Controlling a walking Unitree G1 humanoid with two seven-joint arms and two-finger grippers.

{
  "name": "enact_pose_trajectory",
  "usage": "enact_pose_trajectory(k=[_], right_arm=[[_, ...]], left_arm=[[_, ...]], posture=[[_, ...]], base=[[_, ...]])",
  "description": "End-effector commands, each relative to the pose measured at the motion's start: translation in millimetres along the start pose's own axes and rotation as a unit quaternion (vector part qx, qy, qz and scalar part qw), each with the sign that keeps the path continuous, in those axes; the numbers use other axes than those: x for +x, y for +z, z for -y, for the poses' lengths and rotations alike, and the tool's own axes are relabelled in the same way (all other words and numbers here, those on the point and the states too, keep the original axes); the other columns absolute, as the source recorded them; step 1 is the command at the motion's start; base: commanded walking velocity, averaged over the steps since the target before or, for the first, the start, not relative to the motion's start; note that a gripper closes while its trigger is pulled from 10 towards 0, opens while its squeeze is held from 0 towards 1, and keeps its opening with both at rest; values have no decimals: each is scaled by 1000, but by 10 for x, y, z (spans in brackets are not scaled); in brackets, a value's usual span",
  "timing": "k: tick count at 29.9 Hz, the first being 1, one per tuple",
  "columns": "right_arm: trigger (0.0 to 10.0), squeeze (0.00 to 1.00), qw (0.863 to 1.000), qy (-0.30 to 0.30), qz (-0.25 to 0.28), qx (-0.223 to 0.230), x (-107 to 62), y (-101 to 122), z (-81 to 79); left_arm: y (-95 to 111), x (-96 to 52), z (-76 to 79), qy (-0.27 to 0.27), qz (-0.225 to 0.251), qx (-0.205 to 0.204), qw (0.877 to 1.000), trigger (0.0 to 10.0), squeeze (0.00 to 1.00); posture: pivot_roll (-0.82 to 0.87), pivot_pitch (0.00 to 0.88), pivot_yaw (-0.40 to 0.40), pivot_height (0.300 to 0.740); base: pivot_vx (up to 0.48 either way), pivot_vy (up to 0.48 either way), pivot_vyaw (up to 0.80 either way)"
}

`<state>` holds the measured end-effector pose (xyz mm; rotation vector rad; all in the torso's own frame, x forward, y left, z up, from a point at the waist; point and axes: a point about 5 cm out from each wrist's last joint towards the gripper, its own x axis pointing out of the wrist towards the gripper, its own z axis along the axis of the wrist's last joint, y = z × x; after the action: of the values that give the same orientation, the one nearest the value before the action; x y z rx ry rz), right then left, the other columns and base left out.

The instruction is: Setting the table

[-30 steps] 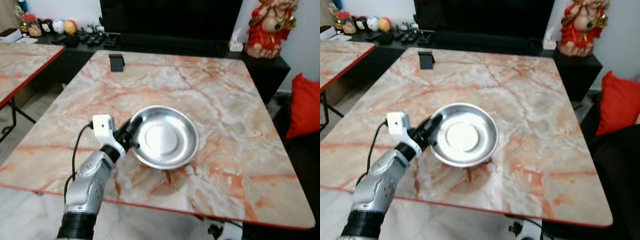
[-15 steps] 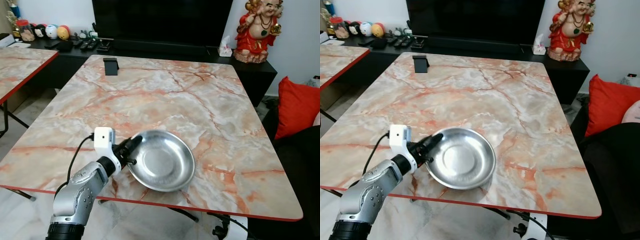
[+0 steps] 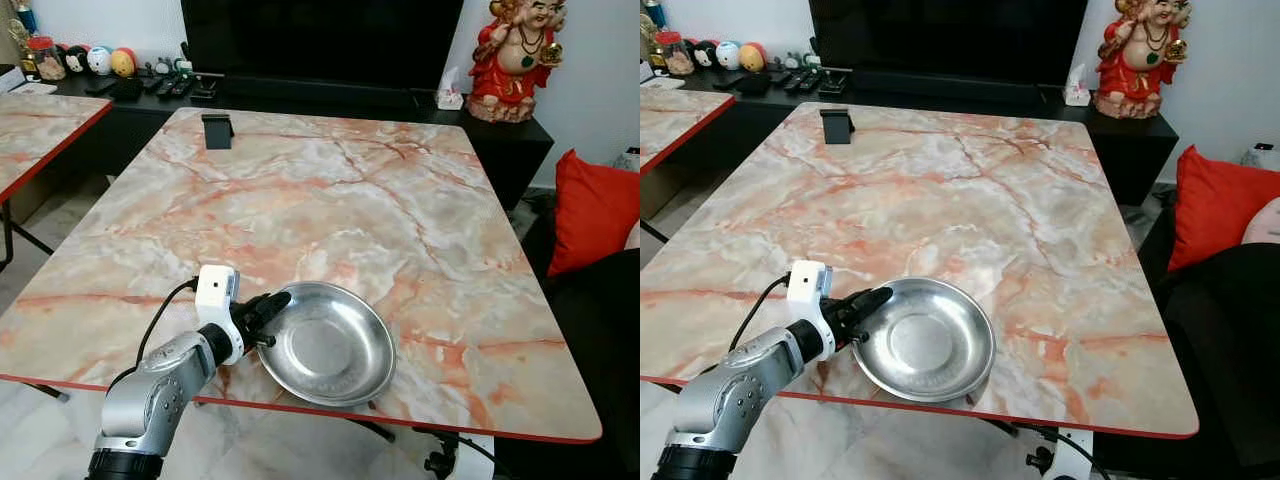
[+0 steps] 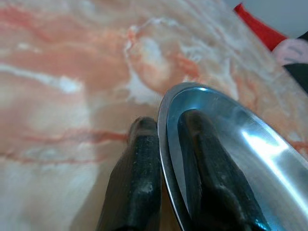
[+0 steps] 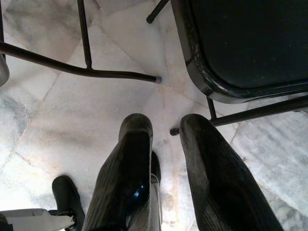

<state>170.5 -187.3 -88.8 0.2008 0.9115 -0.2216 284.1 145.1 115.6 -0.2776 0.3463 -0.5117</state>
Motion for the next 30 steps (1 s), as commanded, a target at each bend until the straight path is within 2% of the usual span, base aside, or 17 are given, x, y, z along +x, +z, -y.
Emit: enact_pose_trajectory(k=[1,6,19,24,25,26,27,28,29,30], right_arm=[[10000,0,1000,-2,-1,-1,4,20,20],[10000,0,1000,0,0,-2,6,26,17],[10000,0,1000,2,0,-9,8,44,42],[10000,0,1000,3,0,-10,9,48,40],[10000,0,1000,3,-1,-10,9,47,38],[10000,0,1000,3,-1,-10,10,47,38],[10000,0,1000,4,-1,-9,10,47,38],[10000,0,1000,4,-1,-9,10,47,38],[10000,0,1000,4,-1,-10,10,48,36],[10000,0,1000,5,-1,-10,10,49,35]], left_arm=[[-7,-9,-5,8,-17,6,1000,10000,0],[-72,-77,-48,13,-50,12,999,10000,0],[-98,-98,-103,37,-56,22,997,10000,0],[-108,-106,-113,41,-66,42,996,10000,0],[-101,-107,-122,42,-65,43,996,10000,51],[-98,-108,-127,44,-65,45,996,10000,267],[-93,-108,-132,46,-65,50,996,10000,337],[-93,-108,-132,46,-65,50,996,10000,337],[-87,-108,-129,45,-64,50,996,10000,525],[-87,-106,-126,45,-64,54,995,10000,510]], posture=[[108,0,-71,727],[116,0,-74,727],[122,2,-91,727],[122,3,-93,727],[122,3,-93,727],[122,3,-93,727],[122,3,-93,727],[122,3,-93,727],[123,6,-94,727],[123,6,-94,727]], base=[[0,0,0],[0,0,0],[0,0,0],[0,0,0],[0,0,0],[0,0,0],[0,0,0],[0,0,0],[0,0,0],[0,0,0]])
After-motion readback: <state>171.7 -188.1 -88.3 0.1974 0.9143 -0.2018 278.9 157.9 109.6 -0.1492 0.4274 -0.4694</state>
